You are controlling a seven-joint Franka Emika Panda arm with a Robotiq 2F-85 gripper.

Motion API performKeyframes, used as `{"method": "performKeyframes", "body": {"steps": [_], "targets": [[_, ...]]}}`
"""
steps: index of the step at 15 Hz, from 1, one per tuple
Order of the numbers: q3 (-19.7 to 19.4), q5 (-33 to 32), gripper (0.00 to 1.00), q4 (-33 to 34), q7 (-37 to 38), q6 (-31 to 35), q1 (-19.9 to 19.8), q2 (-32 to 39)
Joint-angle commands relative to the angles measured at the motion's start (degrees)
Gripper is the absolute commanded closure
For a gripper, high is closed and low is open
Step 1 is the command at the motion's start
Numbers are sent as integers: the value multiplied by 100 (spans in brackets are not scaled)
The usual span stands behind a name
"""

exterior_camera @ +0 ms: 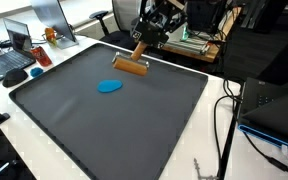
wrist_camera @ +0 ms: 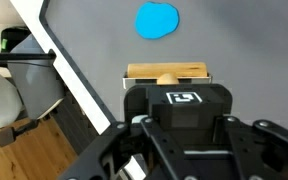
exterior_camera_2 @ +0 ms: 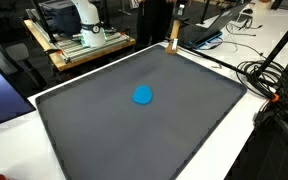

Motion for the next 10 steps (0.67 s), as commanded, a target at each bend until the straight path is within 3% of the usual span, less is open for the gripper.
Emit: {"method": "performKeyframes", "body": {"steps": [1, 10], "targets": [[-143, -166, 78, 447, 116, -329, 269, 474], [-227, 165, 78, 786, -287, -474, 491, 1003]]}}
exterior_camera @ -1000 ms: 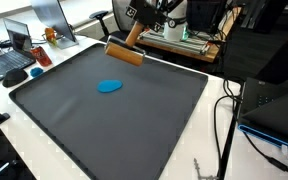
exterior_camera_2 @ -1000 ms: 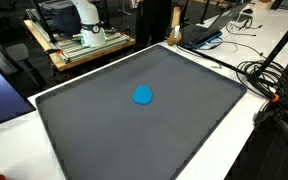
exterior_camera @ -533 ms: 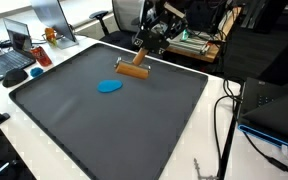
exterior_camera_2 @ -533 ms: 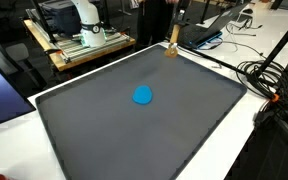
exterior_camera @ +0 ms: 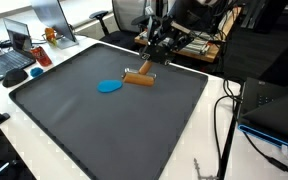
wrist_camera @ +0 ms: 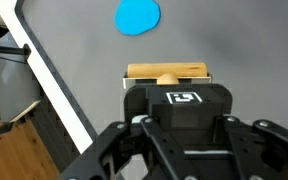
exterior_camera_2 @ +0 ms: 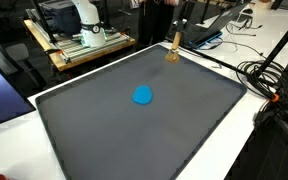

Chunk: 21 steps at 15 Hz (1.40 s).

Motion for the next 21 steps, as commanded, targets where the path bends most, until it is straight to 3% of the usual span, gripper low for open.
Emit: {"method": "performKeyframes", "body": {"steps": [1, 6, 12, 17, 21], "targets": [[-88, 418, 78, 305, -454, -208, 56, 149], [-380, 1787, 78, 415, -1288, -136, -374, 82], [-954, 3048, 78, 524, -1906, 78, -1186, 139], [-1361, 4183, 78, 377, -2265, 899, -1912, 211], [-1641, 4724, 78, 177, -2353, 1558, -2367, 267]]}}
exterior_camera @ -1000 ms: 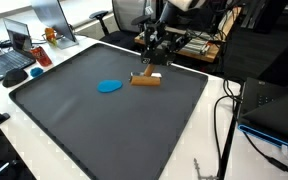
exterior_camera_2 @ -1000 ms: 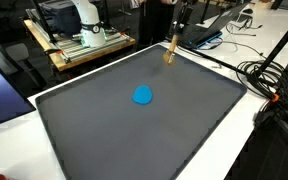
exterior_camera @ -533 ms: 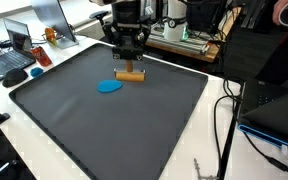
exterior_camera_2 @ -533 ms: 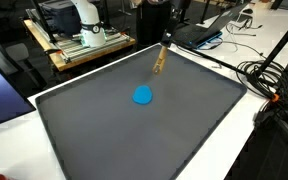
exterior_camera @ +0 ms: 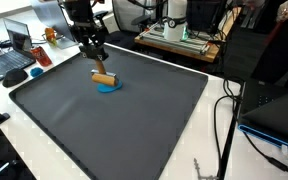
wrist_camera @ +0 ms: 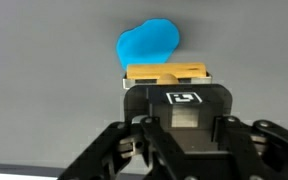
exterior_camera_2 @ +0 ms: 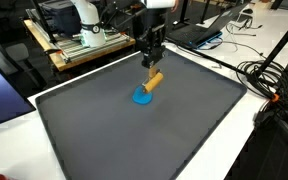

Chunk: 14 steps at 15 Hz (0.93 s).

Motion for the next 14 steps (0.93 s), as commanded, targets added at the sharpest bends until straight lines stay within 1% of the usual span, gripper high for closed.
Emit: {"method": "performKeyframes", "body": {"steps": [1, 4, 8, 14], "targets": [[-209, 606, 78, -165, -62, 448, -348, -6], [-349, 1065, 78, -269, -2, 558, -624, -14], [-395, 1897, 78, -494, -156, 538, -947, -208], [-725, 2564, 78, -805, 537, 261, -1107, -510]]}}
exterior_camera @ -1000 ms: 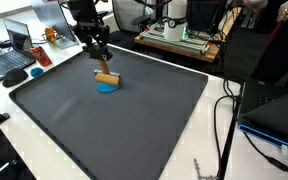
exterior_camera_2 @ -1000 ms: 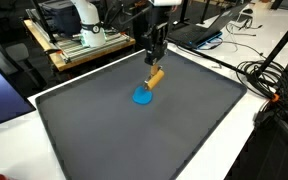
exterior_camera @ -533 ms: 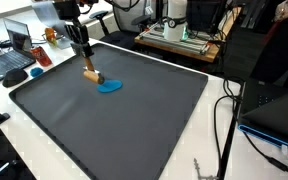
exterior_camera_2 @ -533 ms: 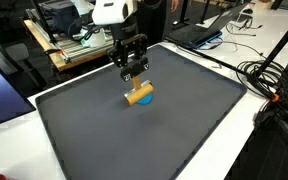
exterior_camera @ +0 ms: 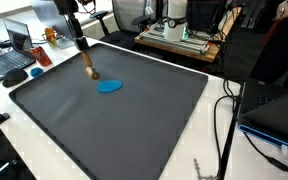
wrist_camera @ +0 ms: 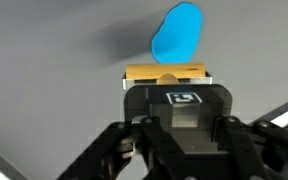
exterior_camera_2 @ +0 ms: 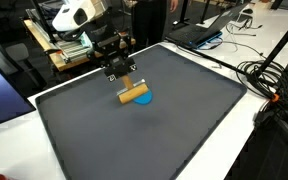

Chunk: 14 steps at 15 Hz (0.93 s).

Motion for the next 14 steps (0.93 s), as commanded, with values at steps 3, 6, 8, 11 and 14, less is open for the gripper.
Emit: {"method": "performKeyframes", "body": {"steps": [3, 6, 8, 11, 14], "targets": [[-327, 641, 78, -473, 801, 5, -75, -596], [-485, 718, 78, -563, 1152, 100, -40, -816], [-546, 621, 78, -596, 1271, 144, 2, -977], [-552, 278, 78, -659, 1132, 374, 110, -1273], [-496, -204, 78, -724, 729, 434, 266, -1622]]}}
